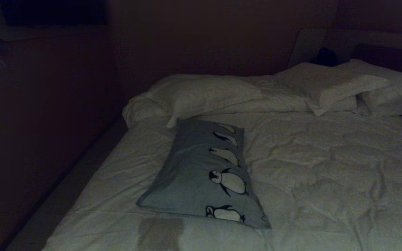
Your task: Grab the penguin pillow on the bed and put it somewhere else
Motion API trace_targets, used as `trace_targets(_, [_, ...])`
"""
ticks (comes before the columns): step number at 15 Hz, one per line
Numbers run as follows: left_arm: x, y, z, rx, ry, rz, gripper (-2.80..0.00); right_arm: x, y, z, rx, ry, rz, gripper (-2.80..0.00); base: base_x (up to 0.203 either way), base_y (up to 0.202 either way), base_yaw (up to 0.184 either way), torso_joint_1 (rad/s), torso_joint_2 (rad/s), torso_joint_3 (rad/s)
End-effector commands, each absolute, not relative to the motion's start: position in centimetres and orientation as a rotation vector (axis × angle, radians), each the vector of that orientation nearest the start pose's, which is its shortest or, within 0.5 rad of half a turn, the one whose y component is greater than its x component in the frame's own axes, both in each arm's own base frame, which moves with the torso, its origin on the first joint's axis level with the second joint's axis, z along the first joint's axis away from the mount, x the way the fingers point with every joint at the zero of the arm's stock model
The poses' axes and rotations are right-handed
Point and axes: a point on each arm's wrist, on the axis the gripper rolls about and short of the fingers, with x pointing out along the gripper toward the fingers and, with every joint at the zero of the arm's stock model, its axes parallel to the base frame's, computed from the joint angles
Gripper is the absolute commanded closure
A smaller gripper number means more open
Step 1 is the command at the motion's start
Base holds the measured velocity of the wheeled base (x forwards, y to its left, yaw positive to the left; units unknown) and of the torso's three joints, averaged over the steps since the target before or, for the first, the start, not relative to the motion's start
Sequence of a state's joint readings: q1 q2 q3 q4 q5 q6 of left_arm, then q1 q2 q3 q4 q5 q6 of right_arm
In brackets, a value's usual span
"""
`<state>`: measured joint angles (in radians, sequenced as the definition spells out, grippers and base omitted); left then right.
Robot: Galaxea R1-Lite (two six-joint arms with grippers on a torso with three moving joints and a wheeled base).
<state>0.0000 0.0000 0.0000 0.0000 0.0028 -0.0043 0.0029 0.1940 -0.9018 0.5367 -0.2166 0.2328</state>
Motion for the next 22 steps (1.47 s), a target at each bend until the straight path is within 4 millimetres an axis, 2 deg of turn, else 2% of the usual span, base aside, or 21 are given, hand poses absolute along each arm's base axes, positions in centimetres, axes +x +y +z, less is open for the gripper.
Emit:
trace_targets(1, [-2.3, 0.0, 7.5, -0.005, 0.000, 0.003, 0.00, -12.5, -0.4, 22.9, 0.116, -0.293, -0.129, 0.00, 0.000, 0.000, 0.000, 0.000, 0.00, 0.000])
trace_targets(3, [-2.3, 0.0, 7.5, -0.005, 0.000, 0.003, 0.00, -12.8, -0.2, 21.4, 0.065, -0.309, -0.057, 0.00, 0.000, 0.000, 0.000, 0.000, 0.00, 0.000])
trace_targets(7, [-2.3, 0.0, 7.5, -0.005, 0.000, 0.003, 0.00, -10.8, -0.2, 20.0, 0.013, -0.336, -0.059, 0.00, 0.000, 0.000, 0.000, 0.000, 0.00, 0.000])
trace_targets(9, [-2.3, 0.0, 7.5, -0.005, 0.000, 0.003, 0.00, -9.2, -0.2, 18.5, -0.008, -0.288, -0.058, 0.00, 0.000, 0.000, 0.000, 0.000, 0.00, 0.000])
trace_targets(12, [-2.3, 0.0, 7.5, -0.005, 0.000, 0.003, 0.00, -6.3, -0.2, 15.4, -0.024, -0.199, -0.058, 0.00, 0.000, 0.000, 0.000, 0.000, 0.00, 0.000])
trace_targets(15, [-2.3, 0.0, 7.5, -0.005, 0.000, 0.003, 0.00, -4.3, -0.1, 12.5, -0.032, -0.145, -0.048, 0.00, 0.000, 0.000, 0.000, 0.000, 0.00, 0.000])
trace_targets(17, [-2.3, 0.0, 7.5, -0.005, 0.000, 0.003, 0.00, -3.5, -0.1, 11.0, -0.035, -0.100, -0.025, 0.00, 0.000, 0.000, 0.000, 0.000, 0.00, 0.000])
trace_targets(22, [-2.3, 0.0, 7.5, -0.005, 0.000, 0.003, 0.00, -2.7, -0.1, 8.8, -0.030, -0.022, -0.016, 0.00, 0.000, 0.000, 0.000, 0.000, 0.00, 0.000])
